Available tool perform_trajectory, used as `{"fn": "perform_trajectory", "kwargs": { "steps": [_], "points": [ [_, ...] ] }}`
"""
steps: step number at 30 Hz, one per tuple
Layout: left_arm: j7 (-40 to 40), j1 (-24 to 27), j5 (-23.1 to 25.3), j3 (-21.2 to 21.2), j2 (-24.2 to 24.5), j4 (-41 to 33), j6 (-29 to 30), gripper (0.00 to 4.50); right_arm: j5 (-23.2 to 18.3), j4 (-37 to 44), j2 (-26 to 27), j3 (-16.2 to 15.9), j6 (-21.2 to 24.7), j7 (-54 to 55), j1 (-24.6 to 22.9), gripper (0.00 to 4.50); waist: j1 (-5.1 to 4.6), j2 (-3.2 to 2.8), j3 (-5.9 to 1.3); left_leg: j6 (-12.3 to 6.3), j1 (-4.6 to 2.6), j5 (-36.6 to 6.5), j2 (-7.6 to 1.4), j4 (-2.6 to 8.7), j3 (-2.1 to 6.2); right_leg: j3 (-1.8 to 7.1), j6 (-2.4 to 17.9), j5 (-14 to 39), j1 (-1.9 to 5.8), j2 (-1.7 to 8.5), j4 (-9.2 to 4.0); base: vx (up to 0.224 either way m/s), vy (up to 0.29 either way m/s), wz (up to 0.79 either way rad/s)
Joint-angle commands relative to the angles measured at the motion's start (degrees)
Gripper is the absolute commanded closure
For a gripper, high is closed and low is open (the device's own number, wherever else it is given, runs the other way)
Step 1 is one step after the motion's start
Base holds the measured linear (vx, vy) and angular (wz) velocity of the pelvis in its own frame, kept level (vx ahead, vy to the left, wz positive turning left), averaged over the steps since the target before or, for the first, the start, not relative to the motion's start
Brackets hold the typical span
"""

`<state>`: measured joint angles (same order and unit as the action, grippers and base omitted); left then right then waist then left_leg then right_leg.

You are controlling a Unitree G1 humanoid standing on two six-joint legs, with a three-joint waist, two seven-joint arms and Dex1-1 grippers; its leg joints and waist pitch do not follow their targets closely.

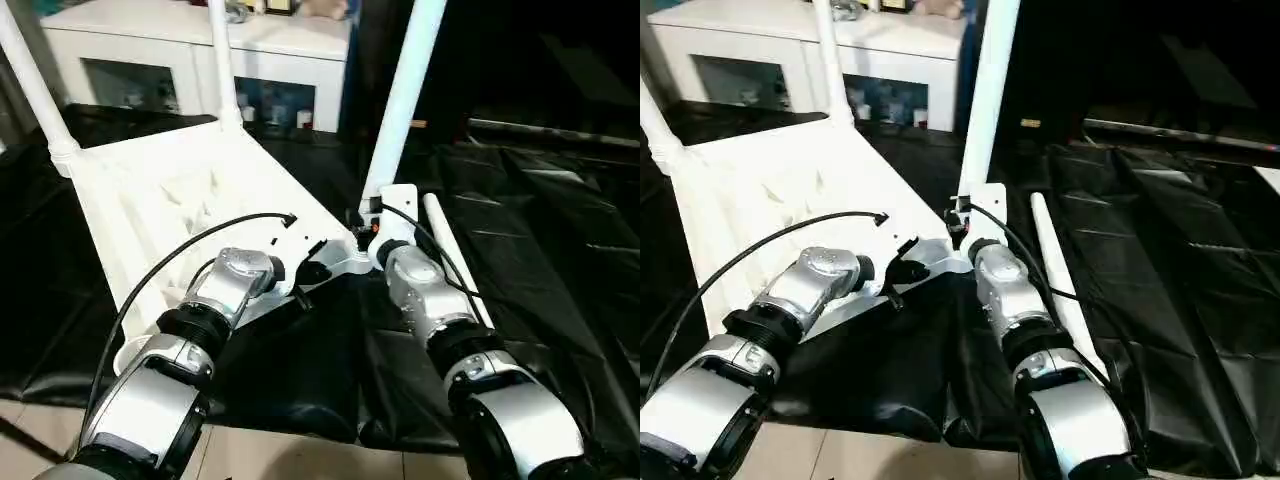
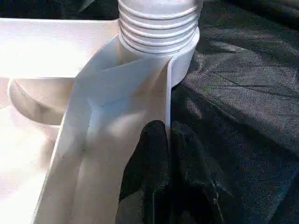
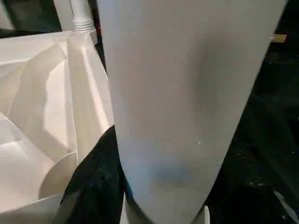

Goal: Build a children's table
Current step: Insert table leg to table base

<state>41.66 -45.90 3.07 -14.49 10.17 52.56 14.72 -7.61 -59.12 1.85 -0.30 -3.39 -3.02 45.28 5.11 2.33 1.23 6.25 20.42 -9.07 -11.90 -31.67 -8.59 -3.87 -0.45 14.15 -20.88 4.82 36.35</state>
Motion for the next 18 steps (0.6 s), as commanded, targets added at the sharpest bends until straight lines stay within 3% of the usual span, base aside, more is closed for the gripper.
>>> {"fn": "perform_trajectory", "kwargs": {
  "steps": [1, 7, 10, 18],
  "points": [
    [-4.6, -0.5, 1.7, 1.6, 2.9, 1.7, 0.9, 4.50, 1.0, -7.0, -0.8, 1.3, 3.3, 1.4, -3.9, 2.62, -0.37, -0.83, -1.53, 1.83, -0.26, -22.9, -1.22, 4.44, 0.05, 2.66, 7.7, 17.6, 0.64, 3.19, -6.38, 0.000, 0.000, 0.00],
    [-4.0, -0.2, 1.8, 1.6, 3.1, 1.8, -0.1, 4.50, 1.6, -7.8, -0.8, 0.8, 1.6, 0.2, -3.2, 2.62, -0.35, -0.67, -1.41, 1.58, -0.41, -24.1, -1.16, 4.43, -0.14, 2.87, 7.3, 19.8, 0.21, 3.35, -6.82, 0.000, 0.000, 0.00],
    [-3.8, 0.0, 1.8, 1.6, 3.3, 1.6, -0.3, 4.50, 0.9, -7.8, -0.7, 1.4, 1.2, -1.7, -3.0, 1.92, -0.33, -0.65, -1.38, 1.44, -0.37, -24.1, -1.22, 4.50, -0.13, 2.95, 6.9, 20.2, 0.14, 3.35, -6.93, 0.000, 0.000, 0.00],
    [-2.4, 0.3, 1.7, 1.4, 3.8, 1.1, -1.2, 4.50, 1.4, -7.1, -0.7, 1.0, -1.0, -5.8, -1.0, 1.27, -0.36, -0.63, -1.71, 1.03, 0.10, -19.0, -1.36, 4.39, -0.40, 3.03, 8.7, 13.0, 0.68, 3.22, -6.18, 0.000, 0.000, 0.00]
  ]
}}
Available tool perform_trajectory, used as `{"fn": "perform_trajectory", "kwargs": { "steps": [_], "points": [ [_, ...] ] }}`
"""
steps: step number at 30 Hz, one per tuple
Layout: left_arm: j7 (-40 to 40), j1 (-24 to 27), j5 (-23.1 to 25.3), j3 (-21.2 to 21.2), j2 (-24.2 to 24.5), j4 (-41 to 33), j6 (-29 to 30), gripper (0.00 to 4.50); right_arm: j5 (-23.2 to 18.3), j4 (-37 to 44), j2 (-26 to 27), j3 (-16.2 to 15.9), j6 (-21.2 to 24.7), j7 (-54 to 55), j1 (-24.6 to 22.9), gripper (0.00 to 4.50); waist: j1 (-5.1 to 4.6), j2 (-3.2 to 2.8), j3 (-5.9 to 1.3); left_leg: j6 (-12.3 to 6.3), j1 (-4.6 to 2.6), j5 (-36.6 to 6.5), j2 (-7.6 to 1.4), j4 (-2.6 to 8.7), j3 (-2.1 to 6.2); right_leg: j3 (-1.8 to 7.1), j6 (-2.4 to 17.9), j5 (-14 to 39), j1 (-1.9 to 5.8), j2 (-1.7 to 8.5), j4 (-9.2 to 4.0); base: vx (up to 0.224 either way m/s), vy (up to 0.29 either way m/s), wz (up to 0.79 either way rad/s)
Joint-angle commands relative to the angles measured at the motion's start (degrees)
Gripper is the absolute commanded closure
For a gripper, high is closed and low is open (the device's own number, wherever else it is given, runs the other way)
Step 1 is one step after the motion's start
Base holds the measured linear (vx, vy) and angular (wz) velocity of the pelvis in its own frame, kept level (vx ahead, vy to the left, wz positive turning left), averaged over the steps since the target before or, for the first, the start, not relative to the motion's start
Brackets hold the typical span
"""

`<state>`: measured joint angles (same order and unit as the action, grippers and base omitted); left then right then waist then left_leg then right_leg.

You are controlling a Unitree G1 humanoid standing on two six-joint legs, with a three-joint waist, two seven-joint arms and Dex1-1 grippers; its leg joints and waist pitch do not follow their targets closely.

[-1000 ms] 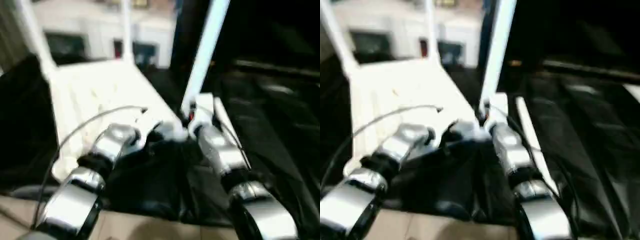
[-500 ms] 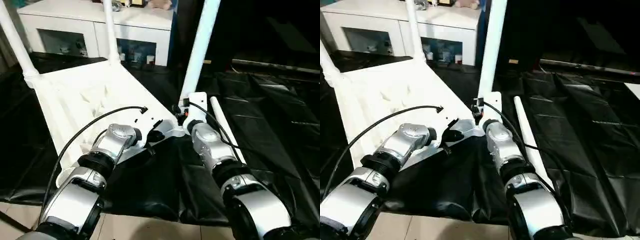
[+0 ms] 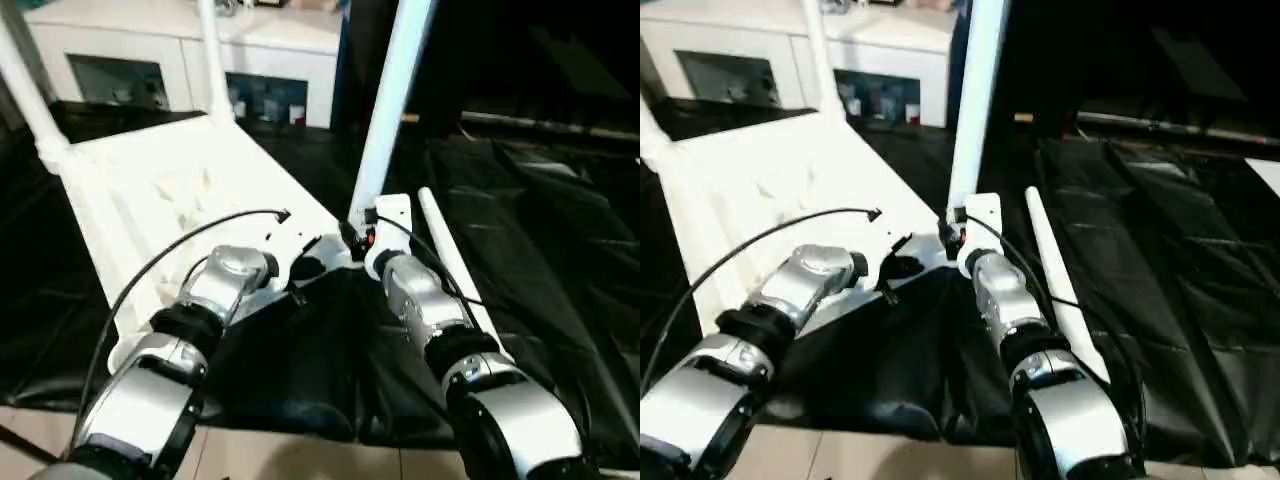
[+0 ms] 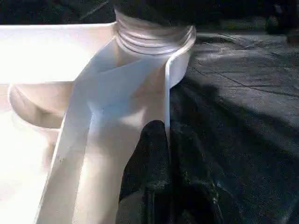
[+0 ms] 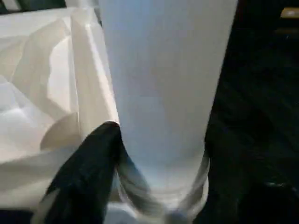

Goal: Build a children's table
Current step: Insert table leg to table base

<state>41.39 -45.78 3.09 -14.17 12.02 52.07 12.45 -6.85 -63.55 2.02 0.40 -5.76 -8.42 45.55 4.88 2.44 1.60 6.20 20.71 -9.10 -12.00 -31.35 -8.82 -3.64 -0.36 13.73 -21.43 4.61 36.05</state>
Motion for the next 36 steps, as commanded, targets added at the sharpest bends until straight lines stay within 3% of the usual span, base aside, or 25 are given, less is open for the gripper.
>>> {"fn": "perform_trajectory", "kwargs": {
  "steps": [1, 3, 6, 10, 12, 15, 23, 26, 30, 32, 36],
  "points": [
    [-2.1, 0.2, 1.6, 1.0, 2.0, 1.6, 0.9, 4.50, 0.7, -2.5, -0.9, 0.2, 1.3, -0.7, -1.2, 1.27, -0.15, -0.76, -2.17, 0.95, -0.07, -18.0, -1.25, 4.02, -0.21, 2.79, 8.9, 12.0, 1.33, 3.40, -5.74, 0.000, 0.000, 0.00],
    [-1.9, 0.2, 1.5, 1.0, 2.0, 1.6, 0.7, 4.50, 0.9, -1.8, -1.1, 0.0, 0.8, -1.9, -1.0, 0.99, -0.18, -0.78, -2.44, 0.36, 0.13, -13.6, -1.22, 3.63, -0.42, 2.74, 10.0, 4.8, 1.62, 3.17, -5.02, 0.000, 0.000, 0.00],
    [-1.3, 0.4, 1.5, 0.8, 2.1, 1.3, -0.1, 4.50, 1.2, -0.3, -1.6, -0.5, 0.2, -4.3, -1.1, 0.72, -0.17, -0.53, -2.51, -0.61, 0.36, -10.1, -1.04, 3.24, -0.65, 2.63, 11.1, -1.2, 2.09, 3.06, -4.46, 0.000, 0.000, 0.00],
    [1.3, 1.4, 1.3, 0.0, 2.5, -0.3, -0.8, 4.50, 1.1, 5.4, -3.5, -2.1, 0.3, -11.3, -3.1, 0.55, -0.07, -0.45, -2.60, -2.82, 0.20, -7.4, -1.05, 2.81, -0.89, 2.59, 12.2, -6.6, 2.34, 2.94, -4.10, 0.000, 0.000, 0.00],
    [4.6, 2.7, 1.2, -0.8, 3.4, -2.0, -3.5, 4.50, 0.4, 13.0, -6.4, -3.8, 2.6, -17.6, -6.2, 0.55, -0.08, -0.20, -2.50, -4.06, 0.26, -6.1, -1.03, 2.65, -1.02, 2.57, 12.6, -8.4, 2.53, 2.93, -4.04, 0.000, 0.000, 0.00],
    [8.5, 4.1, 1.0, -1.7, 4.7, -4.0, -5.1, 4.50, -1.1, 22.0, -10.1, -5.2, 6.2, -24.5, -9.9, 0.55, 0.25, -0.30, -2.53, -5.22, -0.02, -4.9, -1.07, 2.50, -0.99, 2.55, 12.3, -10.3, 2.69, 2.72, -3.94, 0.000, 0.000, 0.00],
    [16.6, 7.9, 0.0, -3.0, 8.5, -9.4, -6.6, 4.50, -4.0, 37.9, -18.1, -7.3, 14.0, -36.5, -16.2, 0.55, 0.36, -0.36, -2.36, -4.20, -0.21, -7.2, -1.28, 2.67, -1.08, 2.67, 12.5, -6.0, 2.56, 2.85, -4.25, 0.000, 0.000, 0.00],
    [24.2, 11.0, -2.1, -3.8, 11.3, -14.8, -8.9, 4.50, -4.1, 45.2, -22.8, -11.0, 16.5, -44.0, -20.0, 0.55, 0.49, -0.33, -2.40, -4.31, -0.15, -6.4, -1.33, 2.55, -1.04, 2.63, 12.7, -7.6, 2.67, 2.84, -4.05, 0.000, 0.000, 0.00],
    [27.9, 12.6, -3.0, -4.5, 12.9, -18.4, -8.7, 4.50, -3.2, 47.3, -24.7, -12.9, 15.9, -47.0, -21.4, 0.55, 0.53, -0.45, -2.51, -4.57, -0.22, -5.8, -1.36, 2.38, -1.18, 2.57, 13.5, -9.4, 2.43, 2.72, -3.72, 0.000, 0.000, 0.00],
    [30.8, 14.0, -3.4, -5.3, 14.4, -21.6, -8.5, 4.50, -2.0, 47.9, -25.3, -13.7, 15.3, -47.5, -21.9, 0.55, 0.65, -0.16, -2.49, -4.26, -0.42, -6.8, -1.42, 2.38, -1.24, 2.54, 13.6, -7.7, 2.31, 2.76, -3.82, 0.000, 0.000, 0.00],
    [32.5, 15.1, -4.2, -5.6, 15.4, -24.6, -7.9, 4.50, -0.6, 47.8, -25.7, -14.7, 14.4, -47.6, -22.2, 0.55, 1.01, -0.47, -2.42, -3.44, -0.61, -7.0, -1.45, 2.37, -1.38, 2.71, 13.5, -6.0, 2.09, 2.83, -3.83, 0.000, 0.000, 0.00]
  ]
}}
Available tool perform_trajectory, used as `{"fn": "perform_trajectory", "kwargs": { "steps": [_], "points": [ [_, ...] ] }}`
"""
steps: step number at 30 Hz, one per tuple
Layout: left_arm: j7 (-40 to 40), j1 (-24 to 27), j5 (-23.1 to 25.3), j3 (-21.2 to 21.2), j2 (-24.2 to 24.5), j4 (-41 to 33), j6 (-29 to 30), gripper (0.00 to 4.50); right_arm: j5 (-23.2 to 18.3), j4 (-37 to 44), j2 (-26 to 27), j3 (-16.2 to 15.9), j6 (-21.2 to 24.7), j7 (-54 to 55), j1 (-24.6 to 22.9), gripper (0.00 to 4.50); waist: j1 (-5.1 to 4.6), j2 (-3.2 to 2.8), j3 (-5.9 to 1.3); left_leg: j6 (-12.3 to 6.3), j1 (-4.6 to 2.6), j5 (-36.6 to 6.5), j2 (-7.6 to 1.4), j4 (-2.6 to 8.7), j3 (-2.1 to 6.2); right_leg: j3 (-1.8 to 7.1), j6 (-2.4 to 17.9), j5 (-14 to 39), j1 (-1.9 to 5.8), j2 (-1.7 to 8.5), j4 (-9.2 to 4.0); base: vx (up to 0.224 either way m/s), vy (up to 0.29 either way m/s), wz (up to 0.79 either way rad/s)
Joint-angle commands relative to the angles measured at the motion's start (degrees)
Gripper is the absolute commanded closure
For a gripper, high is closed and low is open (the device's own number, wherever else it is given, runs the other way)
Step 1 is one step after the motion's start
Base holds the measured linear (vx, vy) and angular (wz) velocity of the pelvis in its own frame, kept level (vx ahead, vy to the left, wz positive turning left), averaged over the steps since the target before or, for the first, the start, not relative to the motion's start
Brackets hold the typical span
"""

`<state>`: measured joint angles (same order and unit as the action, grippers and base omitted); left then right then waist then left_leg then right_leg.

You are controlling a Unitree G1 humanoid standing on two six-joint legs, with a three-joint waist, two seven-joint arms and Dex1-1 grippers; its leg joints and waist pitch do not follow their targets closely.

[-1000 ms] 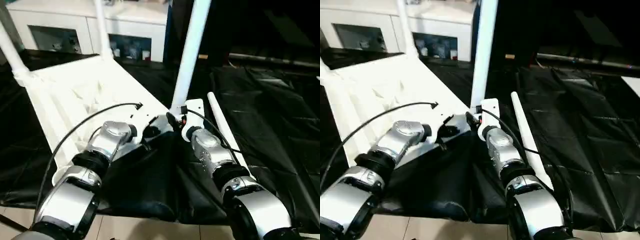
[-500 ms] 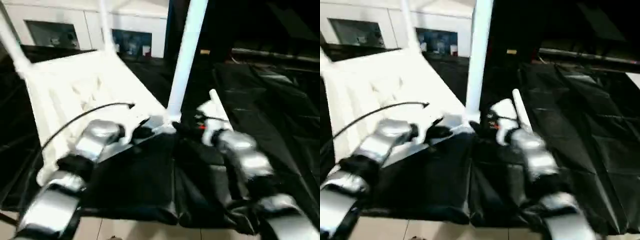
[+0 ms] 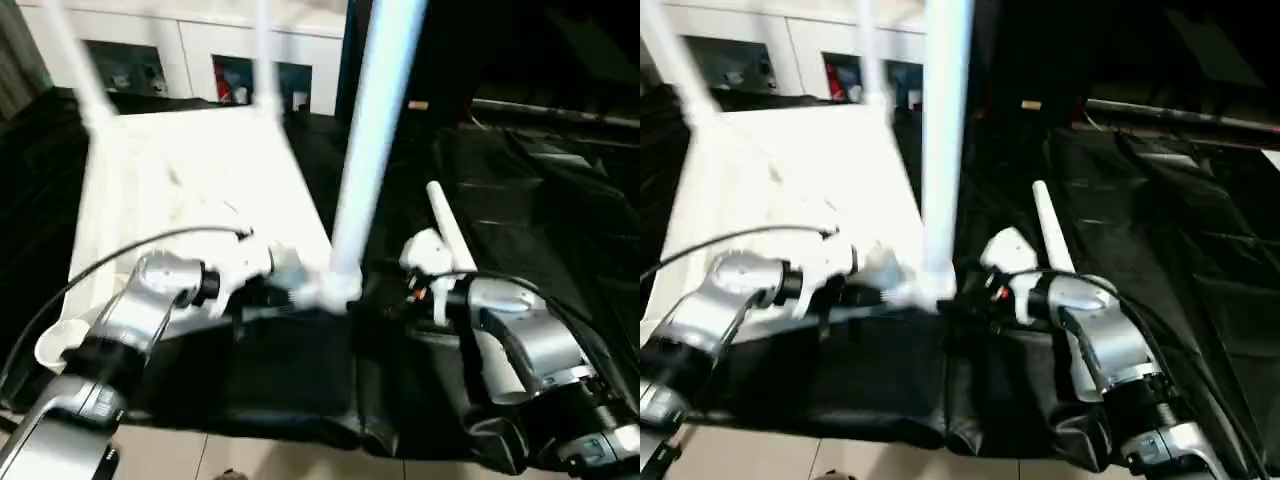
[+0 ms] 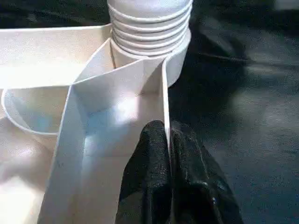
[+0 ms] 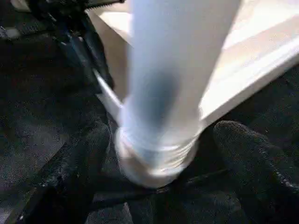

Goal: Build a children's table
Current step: Insert table leg to table base, then rotate leg to tighten

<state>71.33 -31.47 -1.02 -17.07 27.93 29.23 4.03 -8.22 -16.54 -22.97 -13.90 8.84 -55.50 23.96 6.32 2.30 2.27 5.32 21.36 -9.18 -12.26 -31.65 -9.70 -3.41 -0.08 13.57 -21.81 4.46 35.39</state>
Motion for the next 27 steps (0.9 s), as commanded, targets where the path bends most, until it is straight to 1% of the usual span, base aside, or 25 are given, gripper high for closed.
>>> {"fn": "perform_trajectory", "kwargs": {
  "steps": [1, 3, 8, 10, 12, 14, 17, 18, 20, 21, 22, 23, 27],
  "points": [
    [2.7, 0.9, -0.2, -2.7, -0.4, -2.1, 0.7, 4.50, 0.5, 1.2, -0.8, -0.5, 0.0, -0.6, -0.7, 0.55, -0.34, -0.32, -3.09, -2.43, -1.22, -6.8, -1.23, 2.70, -0.46, 2.47, 13.1, -5.9, 2.54, 2.99, -3.08, 0.000, 0.000, 0.00],
    [3.3, 1.2, -0.4, -2.5, -0.3, -2.8, 0.8, 4.50, 0.2, 1.6, -0.8, -0.7, 0.4, -0.8, -1.0, 0.55, -0.12, -0.28, -3.11, -2.41, -1.13, -6.6, -1.11, 2.61, -0.47, 2.47, 12.8, -6.7, 2.60, 2.91, -2.98, 0.000, 0.000, 0.00],
    [3.1, 1.5, -0.3, -2.4, -0.2, -3.8, 1.6, 4.50, 0.5, 1.1, -0.2, -1.1, 0.2, -1.0, -1.1, 0.55, -0.17, -0.15, -3.22, -2.12, -0.95, -6.7, -0.96, 2.45, -0.42, 2.48, 12.4, -6.3, 2.77, 2.96, -2.89, 0.000, 0.000, 0.00],
    [3.1, 1.6, -0.4, -2.4, -0.2, -4.1, 1.8, 4.50, 0.7, 0.7, 0.0, -1.2, 0.0, -1.0, -1.0, 0.55, -0.19, -0.18, -3.15, -1.95, -0.95, -7.2, -0.98, 2.46, -0.42, 2.49, 12.3, -5.2, 2.71, 2.98, -2.95, 0.000, 0.000, 0.00],
    [2.8, 1.5, -0.3, -2.3, -0.2, -4.0, 1.8, 4.50, 1.0, -0.9, 1.1, -1.1, -1.0, 0.0, -0.4, 0.55, -0.17, -0.36, -3.17, -1.63, -1.00, -7.7, -1.00, 2.45, -0.39, 2.50, 12.3, -4.5, 2.59, 2.98, -2.94, 0.000, 0.000, 0.00],
    [2.7, 1.6, -0.3, -2.2, -0.3, -3.9, 1.9, 4.50, 1.3, -1.9, 1.7, -1.0, -1.6, 0.9, -0.1, 0.55, -0.24, -0.30, -3.20, -1.41, -1.01, -7.8, -0.98, 2.42, -0.39, 2.49, 12.5, -4.6, 2.56, 2.90, -2.88, 0.000, 0.000, 0.00],
    [2.5, 1.6, -0.1, -2.2, -0.3, -3.9, 1.9, 4.50, 2.1, -3.8, 2.6, -1.4, -2.5, 1.9, 0.5, 0.55, -0.23, -0.39, -3.26, -0.99, -1.05, -7.8, -0.94, 2.36, -0.39, 2.48, 12.6, -4.8, 2.57, 2.88, -2.81, 0.000, 0.000, 0.00],
    [2.5, 1.6, -0.1, -2.2, -0.3, -3.9, 1.9, 4.50, 2.2, -4.0, 2.7, -1.4, -2.6, 2.0, 0.6, 0.82, -0.25, -0.38, -3.27, -1.02, -1.03, -7.8, -0.92, 2.35, -0.38, 2.49, 12.6, -5.1, 2.60, 2.86, -2.76, 0.000, 0.000, 0.00],
    [2.1, 1.6, 0.1, -2.1, -0.4, -3.9, 2.0, 4.50, 2.8, -5.7, 3.6, -1.5, -3.4, 3.3, 1.2, 0.88, -0.39, -0.33, -3.32, -1.14, -0.95, -7.6, -0.87, 2.28, -0.38, 2.48, 12.8, -5.6, 2.61, 2.87, -2.64, 0.000, 0.000, 0.00],
    [2.1, 1.6, 0.1, -2.1, -0.4, -3.9, 2.0, 4.50, 2.8, -5.9, 3.7, -1.5, -3.5, 3.5, 1.3, 1.07, -0.38, -0.39, -3.24, -1.08, -0.94, -7.7, -0.86, 2.32, -0.37, 2.47, 12.8, -5.1, 2.62, 2.89, -2.72, 0.000, 0.000, 0.00],
    [2.1, 1.7, 0.1, -2.1, -0.4, -3.9, 2.1, 4.50, 2.8, -6.1, 3.8, -1.4, -3.5, 3.5, 1.3, 1.07, -0.34, -0.40, -3.28, -1.04, -1.01, -7.8, -0.87, 2.29, -0.40, 2.50, 12.7, -5.0, 2.61, 2.87, -2.74, 0.000, 0.000, 0.00],
    [2.0, 1.7, 0.1, -2.0, -0.4, -3.9, 2.1, 4.50, 3.1, -6.5, 4.0, -1.3, -3.9, 3.8, 1.5, 1.22, -0.29, -0.40, -3.33, -1.05, -1.06, -7.7, -0.92, 2.25, -0.38, 2.51, 12.7, -5.3, 2.63, 2.84, -2.66, 0.000, 0.000, 0.00],
    [1.8, 1.7, 0.1, -2.0, -0.3, -3.9, 2.1, 4.50, 3.2, -7.6, 4.5, -0.8, -4.5, 3.9, 1.8, 1.59, -0.41, -0.33, -3.33, -1.29, -0.90, -7.4, -0.83, 2.21, -0.36, 2.48, 12.7, -5.9, 2.74, 2.81, -2.60, 0.000, 0.000, 0.00]
  ]
}}
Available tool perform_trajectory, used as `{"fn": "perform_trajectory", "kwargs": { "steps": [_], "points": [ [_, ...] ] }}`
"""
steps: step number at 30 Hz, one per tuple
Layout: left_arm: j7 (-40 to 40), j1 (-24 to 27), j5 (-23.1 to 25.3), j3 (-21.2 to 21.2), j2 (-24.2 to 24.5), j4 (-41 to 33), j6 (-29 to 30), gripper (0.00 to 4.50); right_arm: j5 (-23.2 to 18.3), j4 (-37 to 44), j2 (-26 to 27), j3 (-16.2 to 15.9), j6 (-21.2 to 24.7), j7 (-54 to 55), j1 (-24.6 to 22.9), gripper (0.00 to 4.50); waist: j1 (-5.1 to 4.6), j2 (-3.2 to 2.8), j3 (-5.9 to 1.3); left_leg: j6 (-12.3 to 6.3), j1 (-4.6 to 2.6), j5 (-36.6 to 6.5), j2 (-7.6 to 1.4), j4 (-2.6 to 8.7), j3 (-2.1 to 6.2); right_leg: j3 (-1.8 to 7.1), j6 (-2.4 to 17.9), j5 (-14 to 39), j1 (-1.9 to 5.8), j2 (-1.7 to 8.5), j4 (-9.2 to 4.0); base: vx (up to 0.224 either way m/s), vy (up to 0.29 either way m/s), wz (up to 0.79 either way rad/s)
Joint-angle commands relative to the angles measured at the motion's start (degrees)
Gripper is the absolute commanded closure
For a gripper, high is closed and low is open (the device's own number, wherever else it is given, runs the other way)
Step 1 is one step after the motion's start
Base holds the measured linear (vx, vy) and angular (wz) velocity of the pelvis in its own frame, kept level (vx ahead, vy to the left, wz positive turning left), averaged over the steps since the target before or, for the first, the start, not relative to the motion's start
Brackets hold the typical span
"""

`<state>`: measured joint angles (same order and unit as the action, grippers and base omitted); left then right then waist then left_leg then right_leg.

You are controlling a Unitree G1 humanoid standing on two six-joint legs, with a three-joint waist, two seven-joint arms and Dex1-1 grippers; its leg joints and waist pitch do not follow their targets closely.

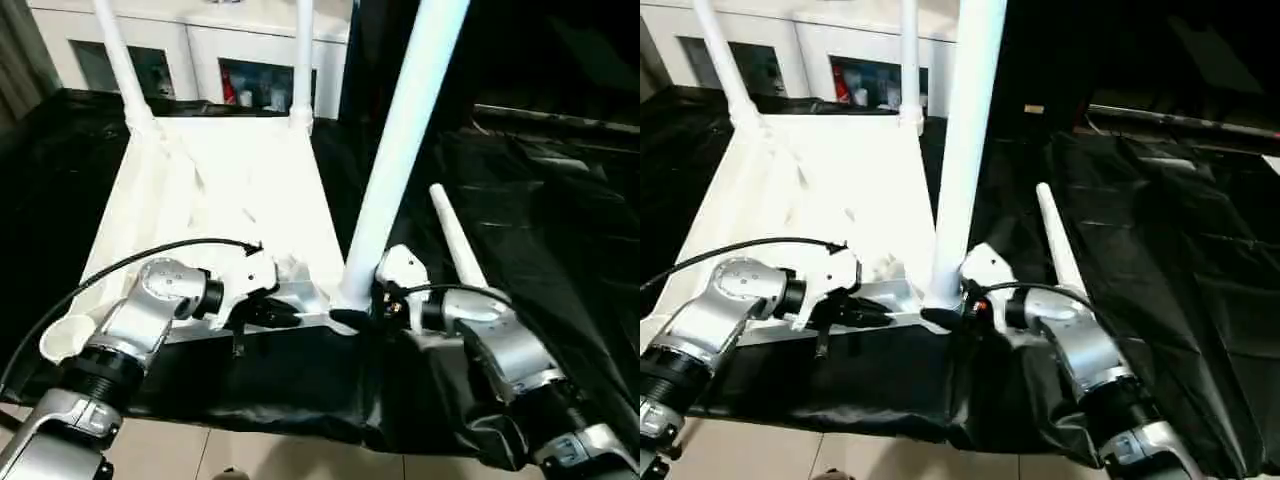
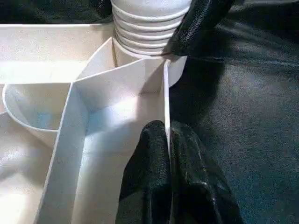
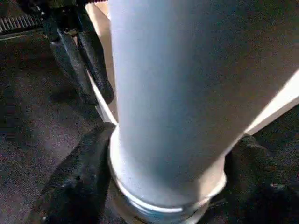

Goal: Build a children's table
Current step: Rotate leg to tighten

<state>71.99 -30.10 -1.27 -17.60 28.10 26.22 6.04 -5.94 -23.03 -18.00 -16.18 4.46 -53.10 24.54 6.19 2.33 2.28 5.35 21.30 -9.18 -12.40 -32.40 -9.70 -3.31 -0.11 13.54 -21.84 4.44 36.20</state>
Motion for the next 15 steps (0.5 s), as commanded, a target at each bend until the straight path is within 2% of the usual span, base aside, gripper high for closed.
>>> {"fn": "perform_trajectory", "kwargs": {
  "steps": [1, 9, 11, 13, 14, 15],
  "points": [
    [1.2, 0.3, 0.4, -1.5, -0.5, -0.9, 0.1, 4.50, 0.9, -1.3, -0.4, 1.5, -0.3, 1.5, 1.3, 1.59, -0.28, -0.40, -3.32, -1.28, -0.86, -7.6, -0.72, 2.98, -0.34, 2.36, 12.7, -5.5, 2.72, 2.85, -3.41, 0.000, 0.000, 0.00],
    [1.2, 0.2, 0.3, -1.5, -0.6, -0.4, 0.1, 4.50, 0.8, -2.4, -0.2, 1.5, -1.0, 1.5, 1.2, 1.73, -0.35, -0.37, -3.39, -1.52, -0.90, -7.4, -0.71, 2.88, -0.37, 2.37, 13.0, -5.8, 2.73, 2.81, -3.34, 0.000, 0.000, 0.00],
    [0.1, 0.1, 0.2, -1.1, -1.1, 0.1, 0.6, 4.50, 0.1, -3.4, 0.8, 2.7, -0.3, 3.1, 1.1, 1.74, -0.39, -0.41, -3.41, -1.60, -0.91, -7.5, -0.70, 2.86, -0.39, 2.38, 13.1, -5.7, 2.68, 2.83, -3.32, 0.000, 0.000, 0.00],
    [-3.9, -0.5, 0.4, 0.0, -3.0, 1.8, 1.9, 4.50, -0.6, -6.2, 3.2, 5.2, 1.0, 8.7, 1.1, 1.74, -0.52, -0.37, -3.26, -1.10, -0.90, -8.4, -0.69, 3.01, -0.34, 2.36, 13.2, -4.2, 2.61, 2.87, -3.48, 0.000, 0.000, 0.00],
    [-8.6, -1.3, 1.0, 1.0, -5.2, 4.0, 3.1, 4.50, -0.6, -8.8, 5.7, 7.1, 1.7, 15.0, 1.1, 1.74, -0.80, -0.25, -3.07, -0.48, -0.87, -9.5, -0.67, 3.15, -0.39, 2.43, 13.0, -1.8, 2.48, 2.92, -3.69, 0.000, 0.000, 0.00],
    [-9.2, -1.4, 1.0, 1.1, -5.4, 4.3, 3.2, 4.50, -0.6, -9.1, 6.0, 7.4, 1.8, 15.8, 1.1, 1.74, -0.86, -0.31, -2.89, 0.66, -1.06, -11.5, -0.69, 3.35, -0.34, 2.49, 12.5, 2.4, 2.34, 3.08, -4.05, 0.000, 0.000, 0.00]
  ]
}}
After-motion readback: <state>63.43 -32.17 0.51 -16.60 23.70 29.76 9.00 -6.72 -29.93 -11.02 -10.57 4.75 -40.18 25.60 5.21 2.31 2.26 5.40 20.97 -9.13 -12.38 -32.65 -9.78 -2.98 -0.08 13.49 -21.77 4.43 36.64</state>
